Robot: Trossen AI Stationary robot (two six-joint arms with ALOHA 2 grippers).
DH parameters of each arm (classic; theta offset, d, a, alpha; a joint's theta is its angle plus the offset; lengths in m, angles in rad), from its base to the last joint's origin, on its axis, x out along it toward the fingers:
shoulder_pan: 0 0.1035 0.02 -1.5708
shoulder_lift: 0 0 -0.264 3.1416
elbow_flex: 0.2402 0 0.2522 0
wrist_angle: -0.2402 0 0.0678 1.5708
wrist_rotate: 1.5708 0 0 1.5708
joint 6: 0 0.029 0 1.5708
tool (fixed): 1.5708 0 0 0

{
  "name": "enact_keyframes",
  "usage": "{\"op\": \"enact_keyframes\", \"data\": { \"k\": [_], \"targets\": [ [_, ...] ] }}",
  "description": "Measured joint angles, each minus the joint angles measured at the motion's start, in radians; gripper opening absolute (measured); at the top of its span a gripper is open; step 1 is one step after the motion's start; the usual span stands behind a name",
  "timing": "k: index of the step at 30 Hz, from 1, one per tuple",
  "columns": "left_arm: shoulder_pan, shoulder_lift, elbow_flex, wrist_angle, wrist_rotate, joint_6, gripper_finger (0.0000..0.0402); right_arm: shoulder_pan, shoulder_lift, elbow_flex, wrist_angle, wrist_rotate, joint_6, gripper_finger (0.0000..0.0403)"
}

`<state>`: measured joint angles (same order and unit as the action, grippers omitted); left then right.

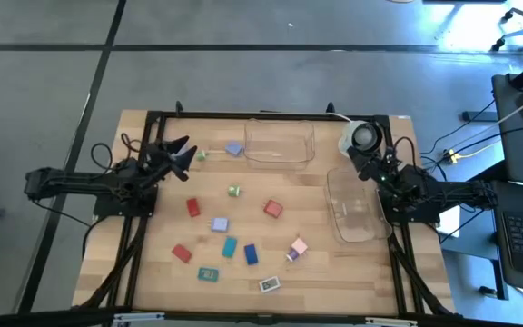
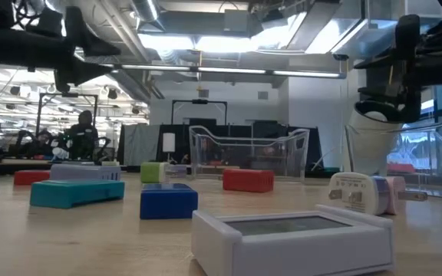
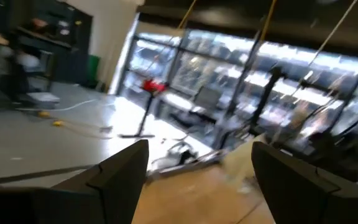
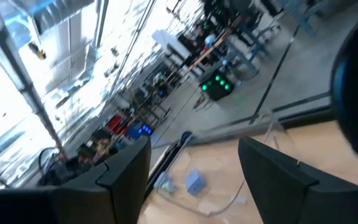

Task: Pick & Place Office items
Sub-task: Put the bottom small green charger adapter into the top transparent bin

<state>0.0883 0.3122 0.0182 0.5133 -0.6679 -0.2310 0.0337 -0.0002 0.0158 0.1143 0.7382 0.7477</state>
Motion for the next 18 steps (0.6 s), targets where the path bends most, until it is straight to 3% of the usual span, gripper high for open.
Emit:
{"op": "enact_keyframes", "data": {
  "k": [10, 18],
  "targets": [
    [0.000, 0.225, 0.188, -0.297, 0.076, 0.070, 0.0281, 0.000, 0.000, 0.000, 0.054, 0.006, -0.022, 0.0246],
    [-0.002, 0.503, 0.335, -0.331, 0.309, 0.061, 0.0281, 0.000, 0.000, 0.000, 0.057, 0.010, -0.021, 0.0246]
  ]
}}
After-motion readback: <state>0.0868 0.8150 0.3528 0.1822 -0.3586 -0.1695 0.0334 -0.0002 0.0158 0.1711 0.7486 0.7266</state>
